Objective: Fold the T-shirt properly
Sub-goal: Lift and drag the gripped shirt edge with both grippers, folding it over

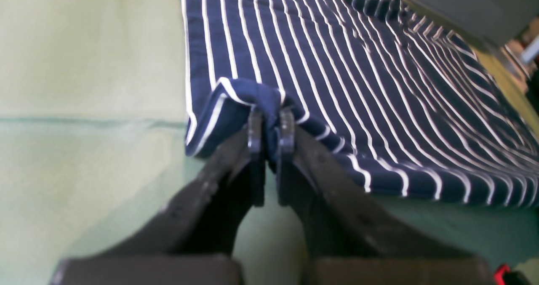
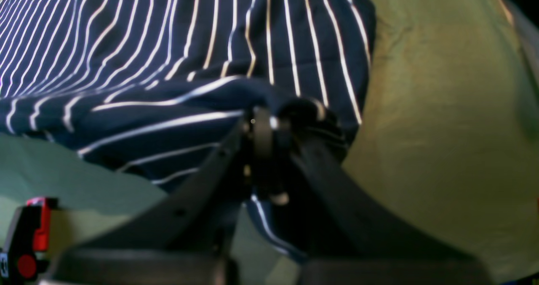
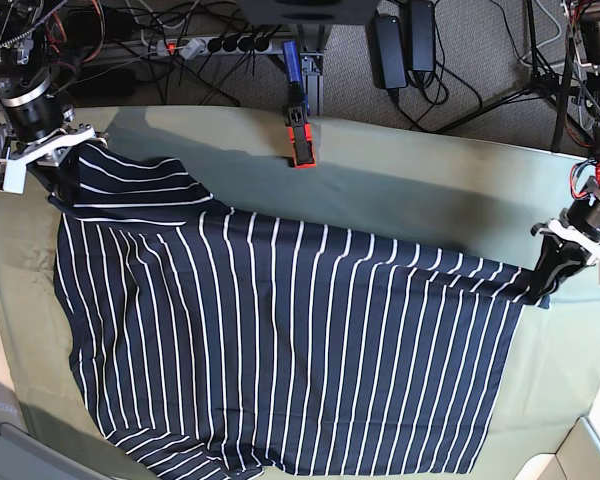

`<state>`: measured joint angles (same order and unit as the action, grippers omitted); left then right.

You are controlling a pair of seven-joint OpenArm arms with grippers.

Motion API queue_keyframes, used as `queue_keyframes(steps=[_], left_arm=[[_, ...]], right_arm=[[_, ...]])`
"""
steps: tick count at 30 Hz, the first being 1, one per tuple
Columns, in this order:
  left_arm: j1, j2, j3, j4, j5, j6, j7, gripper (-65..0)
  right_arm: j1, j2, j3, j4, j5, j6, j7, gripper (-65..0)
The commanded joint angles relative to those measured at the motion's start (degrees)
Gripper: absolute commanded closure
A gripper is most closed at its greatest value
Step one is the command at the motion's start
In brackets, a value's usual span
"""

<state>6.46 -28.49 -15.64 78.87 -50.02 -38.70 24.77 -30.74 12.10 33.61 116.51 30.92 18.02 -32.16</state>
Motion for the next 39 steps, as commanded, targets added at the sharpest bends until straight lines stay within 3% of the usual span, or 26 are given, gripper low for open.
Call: queue_keyframes(steps=[1,9,18,23,30,39], left_arm=[[-1.75,-1.22,-0.39,-0.57,-0.72,-1.30,-1.60,0.0],[-8.35,-1.38,0.09,-8.41,-0.11,-1.30,-1.62,0.0],[-10.58,-1.86,0.68,-9.05,-0.04,-1.30,-1.84,0.0],[-11.43,-1.86,1.09,-9.20,0.44,-1.30,-2.64,0.0],[-14.82,-1.81,8.09,-10.36,8.17,-1.30,-7.32,0.0],[-24.20,-0.96,11.17,-23.21,8.94,-1.30,-7.54,0.0]], right_arm=[[0.35,0.96,0.00,0.20,0.13,3.45,1.44,0.0],[7.37,4.92,-7.61,-7.54,-3.13,3.41,1.46,0.0],[17.92,6.03,-8.28,-13.40,-3.93,3.43,0.94,0.0],[24.59,8.28,-11.54,-18.47,-3.98,3.43,-1.57,0.0],[35.56,9.81,-17.81,-26.51,-5.57,3.41,-4.79,0.0],[50.73,9.79,-22.29,-39.89,-8.04,3.43,-9.46,0.0]])
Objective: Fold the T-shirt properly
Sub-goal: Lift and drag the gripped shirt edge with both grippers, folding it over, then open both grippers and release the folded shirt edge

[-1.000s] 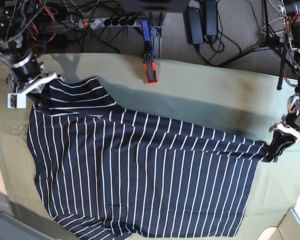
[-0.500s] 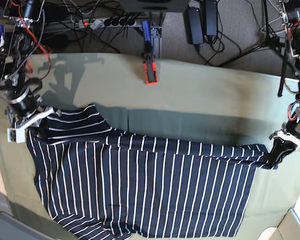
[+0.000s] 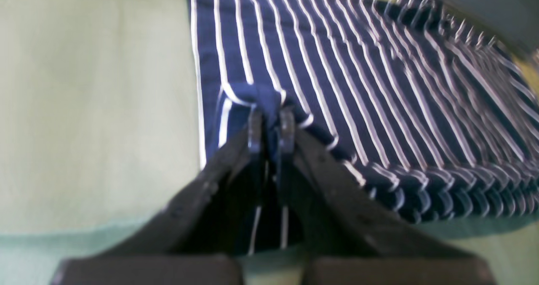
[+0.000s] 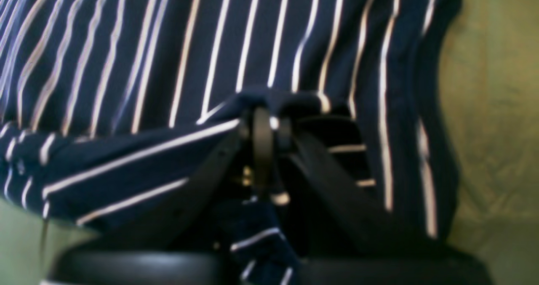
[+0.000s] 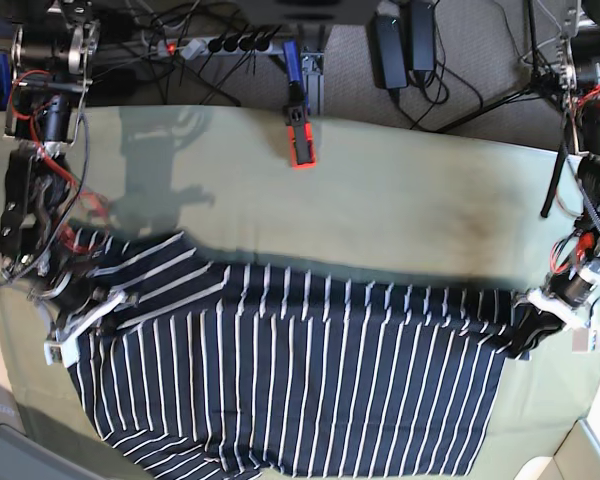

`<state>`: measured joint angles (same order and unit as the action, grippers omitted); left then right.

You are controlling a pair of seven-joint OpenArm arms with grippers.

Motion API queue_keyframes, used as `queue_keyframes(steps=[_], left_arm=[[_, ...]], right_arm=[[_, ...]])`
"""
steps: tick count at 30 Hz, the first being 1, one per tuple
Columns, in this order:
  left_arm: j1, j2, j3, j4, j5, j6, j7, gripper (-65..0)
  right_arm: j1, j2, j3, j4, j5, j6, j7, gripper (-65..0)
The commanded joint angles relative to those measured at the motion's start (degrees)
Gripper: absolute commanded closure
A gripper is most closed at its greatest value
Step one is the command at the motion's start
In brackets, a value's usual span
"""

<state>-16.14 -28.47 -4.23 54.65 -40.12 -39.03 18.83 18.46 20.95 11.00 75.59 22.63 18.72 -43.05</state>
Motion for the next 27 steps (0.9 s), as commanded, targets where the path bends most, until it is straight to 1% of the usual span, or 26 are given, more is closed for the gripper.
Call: queue_keyframes(steps=[1,5,8,11,13,16,17,19,20,21,22,26,27], left_arm=[[-2.38,-0.85,-0.04,-0.52,-0.96,-0.97,-1.88,0.0],[-4.04,-0.76,1.25,-4.33,-0.87,-0.97,-3.65,0.0],[-4.02,-0.74,1.33,-4.92,-0.68,-0.97,-4.09,0.0],[-4.04,-0.74,1.33,-4.90,-0.70,-0.97,-4.96,-0.2],[-4.04,-0.74,1.33,-4.90,-0.70,-0.97,-5.35,-5.8],[-4.02,-0.72,1.33,-4.90,-0.66,-0.97,-5.33,-10.7],[-4.02,-0.74,1.33,-4.90,-0.63,-0.97,-5.33,-12.5],[-4.04,-0.79,1.33,-4.90,-0.59,-0.97,-5.33,-15.1],[-4.02,-0.79,1.33,-4.90,-0.24,-0.97,-5.33,-16.5],[-4.02,-0.76,1.33,-4.90,0.33,-0.97,-5.33,-18.5],[-4.02,-0.76,1.33,-4.90,0.79,-0.97,-5.33,-20.4],[-4.00,-1.42,0.70,-4.90,0.42,-0.97,-5.18,-24.6],[-4.00,-1.60,0.17,-4.90,-0.15,-0.97,-4.44,-26.2]], right_arm=[[2.99,0.94,0.31,-0.17,0.24,2.73,1.40,0.0],[7.26,0.94,0.22,-5.14,-0.26,2.73,1.22,0.0],[9.55,0.79,0.20,-9.18,-1.81,2.73,1.25,0.0],[11.21,0.79,0.20,-12.44,-1.84,2.71,1.75,0.0],[11.52,0.79,0.22,-13.60,-1.86,2.73,2.58,0.0],[11.50,0.79,0.20,-14.36,-1.86,2.73,3.82,0.0],[11.50,0.79,0.20,-14.49,-1.86,2.73,4.15,-6.2],[11.50,0.74,0.22,-14.60,-1.84,2.71,4.48,-27.5],[11.50,0.72,0.22,-14.60,-1.84,2.71,4.57,-35.9],[11.50,0.74,0.22,-14.60,-1.86,2.69,4.68,-41.4],[11.52,0.76,0.22,-14.60,-1.88,2.67,4.68,-43.7],[11.50,0.79,0.70,-14.60,-1.86,2.51,3.65,-43.5],[11.50,0.76,1.27,-14.60,-1.86,2.51,3.26,-43.5]])
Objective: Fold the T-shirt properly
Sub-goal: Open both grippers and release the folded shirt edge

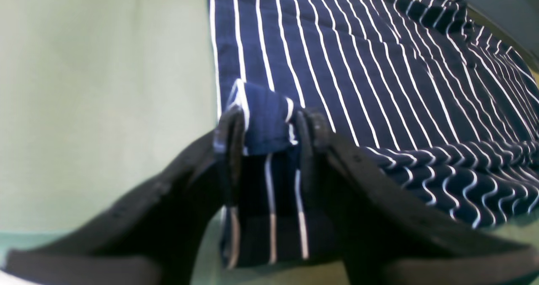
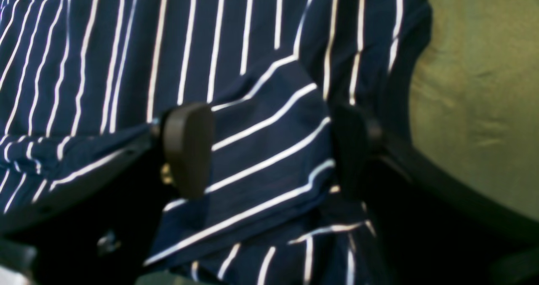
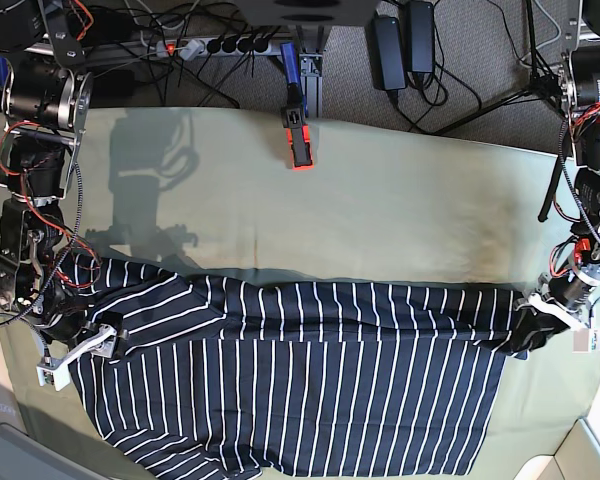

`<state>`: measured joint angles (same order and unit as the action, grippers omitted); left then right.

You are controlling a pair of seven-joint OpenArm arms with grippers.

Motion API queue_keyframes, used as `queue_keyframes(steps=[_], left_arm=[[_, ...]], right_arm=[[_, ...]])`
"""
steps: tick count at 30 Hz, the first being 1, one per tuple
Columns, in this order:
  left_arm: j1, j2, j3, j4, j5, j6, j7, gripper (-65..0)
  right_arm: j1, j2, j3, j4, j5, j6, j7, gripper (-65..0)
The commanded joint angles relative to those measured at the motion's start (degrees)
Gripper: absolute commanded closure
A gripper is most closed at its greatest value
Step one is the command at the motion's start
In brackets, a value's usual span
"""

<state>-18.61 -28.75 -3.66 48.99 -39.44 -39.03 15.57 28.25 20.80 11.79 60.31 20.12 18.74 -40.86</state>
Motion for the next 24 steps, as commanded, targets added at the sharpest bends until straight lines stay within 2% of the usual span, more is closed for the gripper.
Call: queue_keyframes(steps=[1,5,8,14,18,24], left_arm=[[-1.53,-1.49,-1.05,0.76,-1.88,-0.97,0.02,-28.7],[-1.53,-1.75,-5.55,0.76,-7.21,-0.97,7.15,-38.7],[-1.20,-1.77,-8.15,0.76,-9.68,-0.97,10.23,-39.3],[-0.35,-2.45,-8.81,0.76,-12.41,-0.97,10.43,-39.3],[-0.20,-2.56,-9.22,0.74,-13.51,-0.97,11.04,-39.3],[1.90,-0.92,-9.22,0.74,-15.72,0.96,12.94,-39.3]], right_arm=[[1.70,0.94,1.31,0.68,0.72,2.49,0.48,-43.5],[1.70,0.94,7.45,0.70,3.13,2.49,-1.18,-43.5],[1.70,0.94,13.90,0.70,5.92,2.51,-3.19,-43.5],[1.38,1.62,26.01,0.70,6.51,2.54,-7.93,-43.5],[-0.55,3.65,29.07,0.70,8.83,2.56,-8.90,-43.5],[-5.46,5.20,29.57,0.68,9.77,2.54,-9.14,-43.5]])
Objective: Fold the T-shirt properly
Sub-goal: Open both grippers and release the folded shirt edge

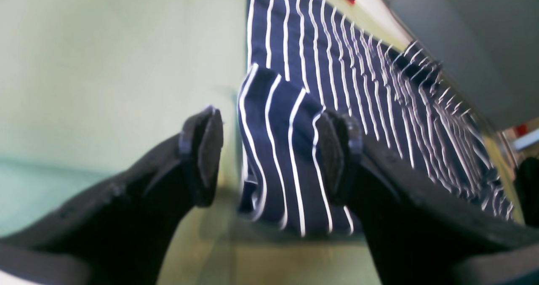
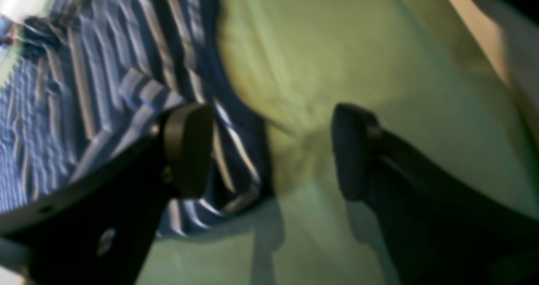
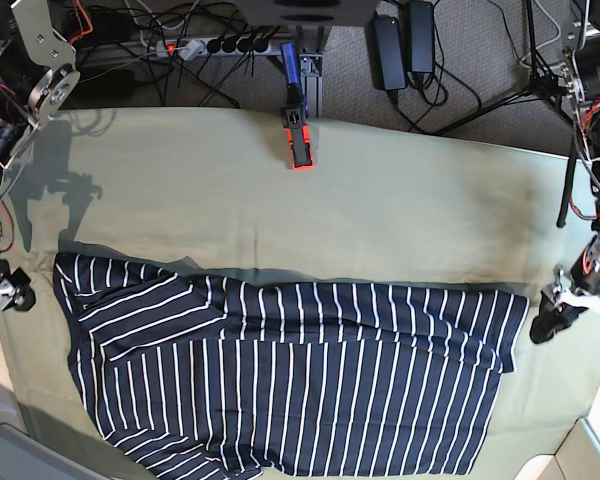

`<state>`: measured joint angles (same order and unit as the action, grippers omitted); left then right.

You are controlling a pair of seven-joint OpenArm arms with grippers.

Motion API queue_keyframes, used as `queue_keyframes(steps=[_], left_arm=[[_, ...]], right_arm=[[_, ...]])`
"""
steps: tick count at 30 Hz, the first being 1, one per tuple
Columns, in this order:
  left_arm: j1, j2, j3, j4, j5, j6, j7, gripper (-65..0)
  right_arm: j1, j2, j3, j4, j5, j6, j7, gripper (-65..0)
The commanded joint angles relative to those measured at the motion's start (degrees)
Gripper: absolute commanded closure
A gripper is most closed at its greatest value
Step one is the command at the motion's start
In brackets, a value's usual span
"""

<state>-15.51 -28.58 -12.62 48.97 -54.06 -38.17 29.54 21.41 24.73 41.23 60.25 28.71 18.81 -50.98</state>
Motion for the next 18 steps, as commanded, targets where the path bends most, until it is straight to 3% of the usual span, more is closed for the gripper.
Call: queue_keyframes(steps=[1,10,15,18], left_arm=[[-0.72,-0.63,-0.26,0.76,-1.36,0.46,-1.03,-39.3],[0.74,1.75,-0.26,0.72,-1.16,6.91,-1.51,-39.3],[1.57,2.14,-0.26,0.72,0.28,13.44,-2.34,-39.3],[1.75,2.58,-0.26,0.72,0.24,13.57,-2.29,-39.3]], right_arm=[[0.52,1.25,0.13,0.74,1.31,2.47,0.98,-43.5],[-4.20,1.11,1.36,0.74,2.84,2.47,0.72,-43.5],[-5.25,1.09,1.95,0.74,5.35,2.47,-1.90,-43.4],[-5.25,0.59,1.95,0.74,6.23,2.47,-1.53,-43.4]])
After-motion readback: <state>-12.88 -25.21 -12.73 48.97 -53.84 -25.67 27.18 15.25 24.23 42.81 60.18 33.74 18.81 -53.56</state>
